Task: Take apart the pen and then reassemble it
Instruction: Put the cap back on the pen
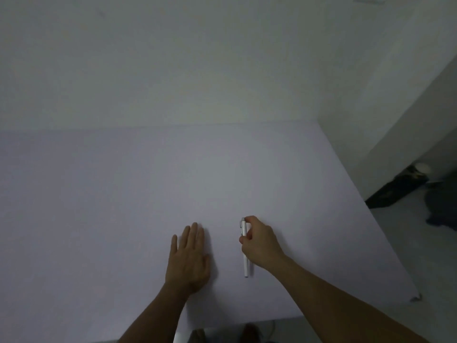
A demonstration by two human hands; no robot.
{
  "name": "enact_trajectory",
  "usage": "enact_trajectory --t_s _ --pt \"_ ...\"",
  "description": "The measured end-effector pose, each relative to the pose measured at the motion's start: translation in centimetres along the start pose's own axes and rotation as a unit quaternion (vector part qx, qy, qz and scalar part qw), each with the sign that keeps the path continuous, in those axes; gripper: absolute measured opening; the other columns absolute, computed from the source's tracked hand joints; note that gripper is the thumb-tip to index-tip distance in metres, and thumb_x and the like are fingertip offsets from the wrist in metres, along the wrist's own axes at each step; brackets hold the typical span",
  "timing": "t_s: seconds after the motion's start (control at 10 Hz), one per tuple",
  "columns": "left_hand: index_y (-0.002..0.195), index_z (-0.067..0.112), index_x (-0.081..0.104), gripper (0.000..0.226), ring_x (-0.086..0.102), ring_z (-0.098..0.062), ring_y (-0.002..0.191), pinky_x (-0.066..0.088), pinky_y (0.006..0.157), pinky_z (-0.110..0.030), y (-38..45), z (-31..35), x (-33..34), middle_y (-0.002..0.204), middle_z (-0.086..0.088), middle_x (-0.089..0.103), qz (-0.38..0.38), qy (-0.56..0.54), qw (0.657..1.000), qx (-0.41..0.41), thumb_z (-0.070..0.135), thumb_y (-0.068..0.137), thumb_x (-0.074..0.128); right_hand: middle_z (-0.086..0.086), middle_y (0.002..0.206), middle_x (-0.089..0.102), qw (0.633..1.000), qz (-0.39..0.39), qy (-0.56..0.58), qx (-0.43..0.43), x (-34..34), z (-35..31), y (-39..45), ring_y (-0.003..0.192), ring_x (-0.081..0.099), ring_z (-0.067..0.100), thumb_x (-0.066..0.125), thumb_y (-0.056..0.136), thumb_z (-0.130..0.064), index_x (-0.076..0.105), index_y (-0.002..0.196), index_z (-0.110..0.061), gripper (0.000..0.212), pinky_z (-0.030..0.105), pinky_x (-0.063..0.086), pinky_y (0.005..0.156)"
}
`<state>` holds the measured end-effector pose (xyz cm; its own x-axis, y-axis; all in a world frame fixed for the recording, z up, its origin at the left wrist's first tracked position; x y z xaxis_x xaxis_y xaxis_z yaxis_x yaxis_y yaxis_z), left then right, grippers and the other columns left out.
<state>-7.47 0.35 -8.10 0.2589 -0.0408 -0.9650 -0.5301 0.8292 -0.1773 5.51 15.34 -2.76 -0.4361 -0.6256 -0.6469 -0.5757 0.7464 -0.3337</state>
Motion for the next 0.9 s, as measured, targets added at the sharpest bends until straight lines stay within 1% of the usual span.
enact_trajectory --t_s 0.1,0.2,0.3,0.4,0.5,0.6,0.8,0.9 --pt "0.154 0.013 0.007 0.073 -0.004 -0.028 0.151 -0.002 0.12 -0.05 -0.1 -0.9 1.2 0.164 -0.01 0.0 -0.013 -0.007 1.0 0.013 0.051 0.093 0.021 0.005 0.089 0.066 0.999 -0.009 -0.039 0.033 1.2 0.9 -0.3 0.074 0.063 0.021 0.064 0.081 -0.016 0.057 0.11 -0.023 0.03 0.026 0.046 0.06" --pt "0.154 0.013 0.009 0.073 -0.003 -0.028 0.151 0.001 0.121 -0.052 -0.1 -1.2 1.8 0.164 -0.01 0.002 -0.004 -0.013 1.0 0.018 0.051 0.094 0.021 0.006 0.094 0.067 0.996 -0.009 -0.073 0.055 2.5 1.1 -0.3 0.079 0.064 0.024 0.062 0.081 -0.015 0.057 0.103 -0.019 0.024 0.029 0.049 0.064" --pt "0.154 0.014 0.009 0.072 -0.002 -0.027 0.151 0.003 0.121 -0.053 -0.2 -1.6 2.3 0.164 -0.01 0.005 0.007 -0.014 1.0 0.022 0.051 0.093 0.019 0.005 0.097 0.066 0.991 -0.003 -0.12 0.055 3.8 0.7 -0.2 0.083 0.063 0.025 0.061 0.08 -0.014 0.058 0.104 -0.015 0.024 0.029 0.049 0.066" --pt "0.154 0.014 0.01 0.072 -0.001 -0.026 0.151 0.004 0.121 -0.054 -0.3 -1.9 2.8 0.163 -0.009 0.006 0.011 -0.017 0.999 0.03 0.052 0.094 0.02 0.006 0.099 0.067 0.987 0.013 -0.153 0.046 4.7 0.2 0.2 0.085 0.064 0.026 0.063 0.079 -0.014 0.059 0.104 -0.013 0.025 0.03 0.05 0.066" --pt "0.154 0.014 0.012 0.073 0.001 -0.027 0.151 0.004 0.121 -0.054 -0.5 -2.0 2.7 0.163 -0.009 0.007 0.019 -0.022 0.999 0.032 0.052 0.094 0.023 0.005 0.102 0.067 0.983 0.033 -0.177 0.038 5.1 -0.2 0.3 0.089 0.065 0.026 0.064 0.081 -0.014 0.059 0.105 -0.013 0.025 0.027 0.038 0.063" --pt "0.154 0.014 0.012 0.073 0.002 -0.027 0.151 0.005 0.121 -0.054 -0.4 -2.0 2.9 0.163 -0.009 0.007 0.015 -0.021 0.999 0.035 0.054 0.093 0.021 0.005 0.101 0.067 0.979 0.059 -0.191 0.038 5.4 -0.3 0.4 0.087 0.065 0.026 0.064 0.083 -0.013 0.059 0.102 -0.012 0.02 0.026 0.036 0.061" --pt "0.154 0.012 0.014 0.073 0.002 -0.027 0.151 0.001 0.121 -0.052 -0.5 -1.8 2.4 0.163 -0.01 0.008 0.015 -0.027 0.999 0.041 0.051 0.094 0.026 0.008 0.099 0.067 0.978 0.074 -0.195 0.029 5.3 -0.6 0.5 0.086 0.065 0.027 0.064 0.082 -0.011 0.06 0.099 -0.009 0.018 0.026 0.036 0.061" --pt "0.155 0.013 0.011 0.072 -0.001 -0.026 0.151 0.0 0.121 -0.051 -0.4 -2.0 2.1 0.164 -0.009 0.006 0.0 -0.045 0.998 0.041 0.05 0.094 0.027 0.007 0.097 0.067 0.978 0.081 -0.189 0.032 4.6 -0.7 0.4 0.087 0.064 0.03 0.064 0.08 -0.015 0.06 0.097 -0.01 0.017 0.028 0.041 0.062"
Point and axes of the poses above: each hand's wrist, its own y-axis towards the middle knuckle, its own x-axis out of the palm, z = x × y, the point moved 6 cm from there along y, towards the middle knuckle
